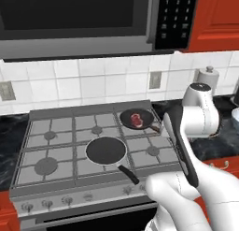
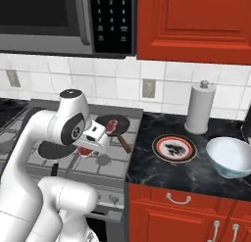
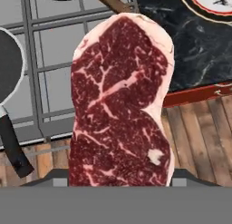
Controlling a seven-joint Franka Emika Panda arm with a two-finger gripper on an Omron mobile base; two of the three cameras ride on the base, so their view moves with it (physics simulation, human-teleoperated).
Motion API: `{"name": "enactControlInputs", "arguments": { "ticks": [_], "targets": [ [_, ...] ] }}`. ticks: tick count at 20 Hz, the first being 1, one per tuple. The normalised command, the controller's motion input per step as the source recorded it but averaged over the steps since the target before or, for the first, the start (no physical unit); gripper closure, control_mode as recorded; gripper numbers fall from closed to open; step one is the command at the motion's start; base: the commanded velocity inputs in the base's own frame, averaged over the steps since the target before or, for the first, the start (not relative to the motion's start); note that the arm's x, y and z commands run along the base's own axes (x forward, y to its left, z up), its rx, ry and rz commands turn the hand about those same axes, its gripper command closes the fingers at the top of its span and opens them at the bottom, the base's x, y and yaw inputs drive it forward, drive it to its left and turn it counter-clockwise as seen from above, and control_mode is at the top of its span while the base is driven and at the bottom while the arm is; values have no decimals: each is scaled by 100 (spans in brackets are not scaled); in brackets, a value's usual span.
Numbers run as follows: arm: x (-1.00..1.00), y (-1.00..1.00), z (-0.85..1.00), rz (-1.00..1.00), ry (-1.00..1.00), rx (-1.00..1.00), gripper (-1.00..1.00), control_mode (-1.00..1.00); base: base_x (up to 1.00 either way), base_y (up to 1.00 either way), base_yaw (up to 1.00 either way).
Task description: Place one of the steaks on the plate and the other in the bowl. Then place the bowl in the fridge.
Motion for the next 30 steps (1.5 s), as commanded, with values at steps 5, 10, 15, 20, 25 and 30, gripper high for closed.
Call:
{"name": "enactControlInputs", "arguments": {
  "ticks": [5, 10, 15, 20, 25, 30],
  "targets": [
    [0, 0, 0, 0, 0, 0, 100, 100, 0, -79, 0],
    [0, 0, 0, 0, 0, 0, 100, 100, 0, -76, 0],
    [0, 0, 0, 0, 0, 0, 100, 100, 0, -71, 0],
    [0, 0, 0, 0, 0, 0, 100, 100, 0, -62, 0],
    [0, 0, 0, 0, 0, 0, 100, 100, 0, -41, 0],
    [0, -23, 0, 0, 1, 0, 100, -100, 0, -15, 0]
  ]
}}
